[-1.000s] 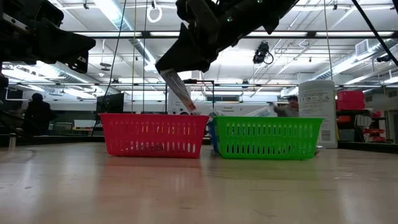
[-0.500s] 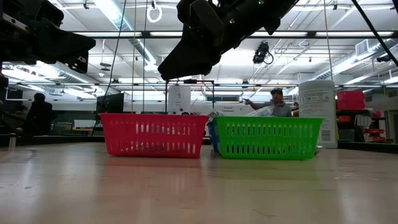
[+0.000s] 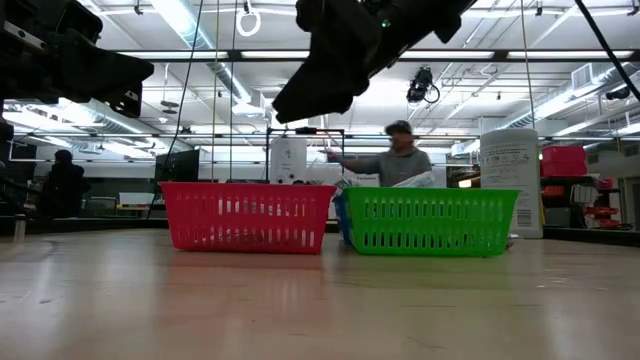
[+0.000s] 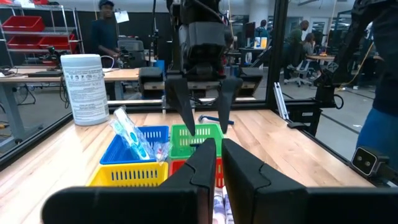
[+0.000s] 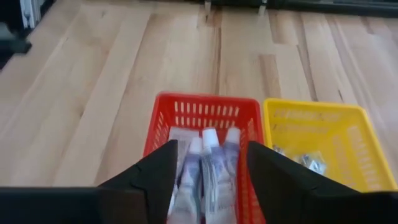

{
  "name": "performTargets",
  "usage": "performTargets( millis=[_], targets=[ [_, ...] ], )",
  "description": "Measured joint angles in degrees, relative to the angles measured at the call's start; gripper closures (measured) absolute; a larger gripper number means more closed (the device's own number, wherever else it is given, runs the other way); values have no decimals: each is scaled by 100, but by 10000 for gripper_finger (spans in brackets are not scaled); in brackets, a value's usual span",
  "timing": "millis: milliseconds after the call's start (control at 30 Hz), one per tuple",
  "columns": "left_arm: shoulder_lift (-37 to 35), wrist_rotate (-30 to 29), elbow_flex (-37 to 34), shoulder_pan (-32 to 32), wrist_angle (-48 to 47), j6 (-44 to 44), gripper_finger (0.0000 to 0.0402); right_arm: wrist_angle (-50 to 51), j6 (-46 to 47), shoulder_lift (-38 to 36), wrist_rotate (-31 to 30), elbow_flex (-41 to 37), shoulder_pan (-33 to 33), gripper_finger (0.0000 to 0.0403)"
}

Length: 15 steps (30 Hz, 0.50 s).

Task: Pick & Place Travel size toiletries
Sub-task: Put the shaver into the green bin

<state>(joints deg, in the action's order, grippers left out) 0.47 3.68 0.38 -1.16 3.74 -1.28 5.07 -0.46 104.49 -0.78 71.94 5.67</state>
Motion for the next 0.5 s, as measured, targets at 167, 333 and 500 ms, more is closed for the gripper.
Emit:
performTargets(
  millis=[167, 333, 500],
  targets=[
    [2, 0, 0, -1, -2, 0, 369, 405, -82, -278, -4, -2, 3, 230],
    [1, 0, -2, -1, -1, 0, 369, 661, -84, -465, -7, -1, 63, 268],
    [1, 0, 0, 1, -3, -1, 369, 850, -84, -629, -7, 0, 130, 301]
  ],
)
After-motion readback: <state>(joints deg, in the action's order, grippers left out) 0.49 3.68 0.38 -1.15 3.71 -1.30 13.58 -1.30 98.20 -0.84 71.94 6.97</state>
